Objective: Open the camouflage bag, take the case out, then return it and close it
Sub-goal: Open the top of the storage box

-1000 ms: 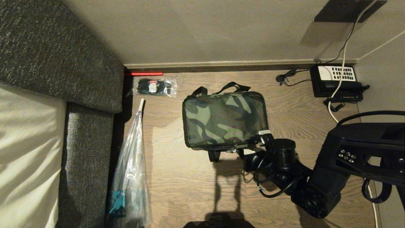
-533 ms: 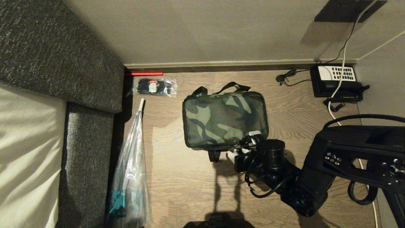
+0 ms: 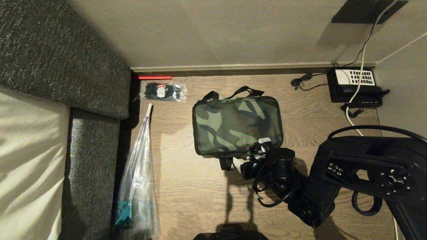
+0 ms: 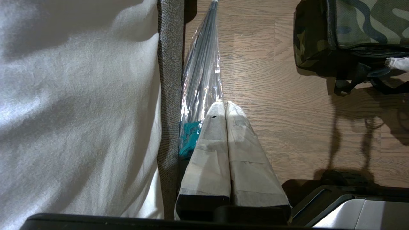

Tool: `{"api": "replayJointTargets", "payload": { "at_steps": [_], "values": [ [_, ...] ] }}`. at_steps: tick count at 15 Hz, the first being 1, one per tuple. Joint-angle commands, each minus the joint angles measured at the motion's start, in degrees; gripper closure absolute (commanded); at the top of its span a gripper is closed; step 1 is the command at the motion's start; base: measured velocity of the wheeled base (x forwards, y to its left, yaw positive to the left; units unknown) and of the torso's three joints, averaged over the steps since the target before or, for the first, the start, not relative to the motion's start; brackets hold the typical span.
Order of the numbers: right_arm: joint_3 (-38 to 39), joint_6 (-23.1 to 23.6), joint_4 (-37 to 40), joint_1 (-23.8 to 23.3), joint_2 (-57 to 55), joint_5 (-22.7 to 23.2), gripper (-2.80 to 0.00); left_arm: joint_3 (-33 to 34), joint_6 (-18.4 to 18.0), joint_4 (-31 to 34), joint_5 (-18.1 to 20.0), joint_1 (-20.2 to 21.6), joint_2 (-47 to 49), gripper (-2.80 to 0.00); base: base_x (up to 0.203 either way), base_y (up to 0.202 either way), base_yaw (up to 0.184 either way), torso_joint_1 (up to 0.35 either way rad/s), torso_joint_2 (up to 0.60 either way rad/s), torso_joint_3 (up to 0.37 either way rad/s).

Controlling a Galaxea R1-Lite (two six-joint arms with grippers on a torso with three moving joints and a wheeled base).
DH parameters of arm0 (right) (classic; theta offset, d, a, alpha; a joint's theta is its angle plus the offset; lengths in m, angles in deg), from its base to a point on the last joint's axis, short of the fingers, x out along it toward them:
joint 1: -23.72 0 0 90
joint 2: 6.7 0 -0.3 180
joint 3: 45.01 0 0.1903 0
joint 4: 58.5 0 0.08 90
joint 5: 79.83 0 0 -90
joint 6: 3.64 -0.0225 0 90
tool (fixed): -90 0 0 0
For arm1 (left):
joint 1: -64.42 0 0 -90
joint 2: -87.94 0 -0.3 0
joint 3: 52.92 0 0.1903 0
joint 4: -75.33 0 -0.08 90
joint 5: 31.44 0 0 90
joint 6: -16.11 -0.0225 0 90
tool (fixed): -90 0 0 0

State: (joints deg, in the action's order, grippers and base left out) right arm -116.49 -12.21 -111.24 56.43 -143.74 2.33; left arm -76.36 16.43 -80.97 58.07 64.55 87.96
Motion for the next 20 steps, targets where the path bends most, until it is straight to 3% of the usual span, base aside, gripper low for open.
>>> {"api": "replayJointTargets", "payload": {
  "at_steps": [1,8,9,20],
  "values": [
    [-0.6,-0.3,-1.0,0.0,-0.6,0.0,-2.80,0.0,0.0,0.0,0.0,0.0,-0.1,0.00,0.000,0.000,0.000,0.000,0.00,0.000],
    [0.0,-2.5,-1.0,0.8,0.5,1.2,-2.80,0.0,0.0,0.0,0.0,0.0,-0.1,0.00,0.000,0.000,0.000,0.000,0.00,0.000],
    [0.0,-3.3,-1.0,1.0,0.5,1.2,0.00,0.0,0.0,0.0,0.0,0.0,-0.1,0.00,0.000,0.000,0.000,0.000,0.00,0.000],
    [0.8,-2.3,-3.4,1.0,-0.1,1.2,0.00,0.0,0.0,0.0,0.0,0.0,-0.1,0.00,0.000,0.000,0.000,0.000,0.00,0.000]
  ]
}}
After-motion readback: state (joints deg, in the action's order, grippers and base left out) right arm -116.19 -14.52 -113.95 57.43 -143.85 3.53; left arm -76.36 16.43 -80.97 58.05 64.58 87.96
